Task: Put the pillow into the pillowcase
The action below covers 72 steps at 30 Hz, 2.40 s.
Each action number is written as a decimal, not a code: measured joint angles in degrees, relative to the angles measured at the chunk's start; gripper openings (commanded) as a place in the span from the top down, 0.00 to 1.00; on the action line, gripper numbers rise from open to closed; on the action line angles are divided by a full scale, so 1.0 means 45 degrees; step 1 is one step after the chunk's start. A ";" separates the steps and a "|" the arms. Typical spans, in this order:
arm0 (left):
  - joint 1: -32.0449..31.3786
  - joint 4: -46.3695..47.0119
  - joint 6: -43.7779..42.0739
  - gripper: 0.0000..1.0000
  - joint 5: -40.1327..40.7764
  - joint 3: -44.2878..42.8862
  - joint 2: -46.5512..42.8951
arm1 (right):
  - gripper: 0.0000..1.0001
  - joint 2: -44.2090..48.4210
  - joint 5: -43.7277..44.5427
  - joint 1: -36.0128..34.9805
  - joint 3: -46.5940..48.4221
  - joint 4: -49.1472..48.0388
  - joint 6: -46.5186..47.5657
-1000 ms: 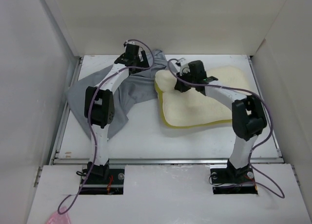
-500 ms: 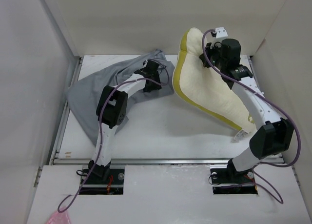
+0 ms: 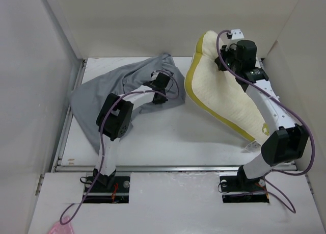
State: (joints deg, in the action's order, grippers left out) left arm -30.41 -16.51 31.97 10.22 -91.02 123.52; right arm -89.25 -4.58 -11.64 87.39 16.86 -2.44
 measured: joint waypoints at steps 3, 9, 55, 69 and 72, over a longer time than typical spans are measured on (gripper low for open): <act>-0.0835 -0.0306 0.0243 1.00 0.0126 0.1715 -0.1273 | 1.00 0.0136 0.0078 0.0340 0.0000 0.0019 0.0000; -0.3099 -0.3473 0.0792 0.82 -0.0160 0.3648 -0.3254 | 1.00 0.0481 0.0345 0.0505 -0.0015 0.0107 0.0019; -0.1117 -0.5289 -0.2584 1.00 -0.0170 -0.2807 0.0393 | 1.00 0.1161 0.0661 0.0486 -0.2098 0.0073 -0.0058; -0.1554 -0.5260 -0.2909 0.47 -0.0374 -0.2934 0.0427 | 1.00 0.1404 0.0801 0.0491 -0.2550 0.0165 -0.0233; -0.1549 -0.5309 -0.2895 0.52 -0.0136 -0.3089 0.0495 | 1.00 0.1467 0.0826 0.0491 -0.2550 0.0165 -0.0238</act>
State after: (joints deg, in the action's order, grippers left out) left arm -37.39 -40.40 18.94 9.61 -104.92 125.75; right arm -82.65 -0.86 -9.43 75.92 17.61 -3.51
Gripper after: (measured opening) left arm 0.513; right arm 0.042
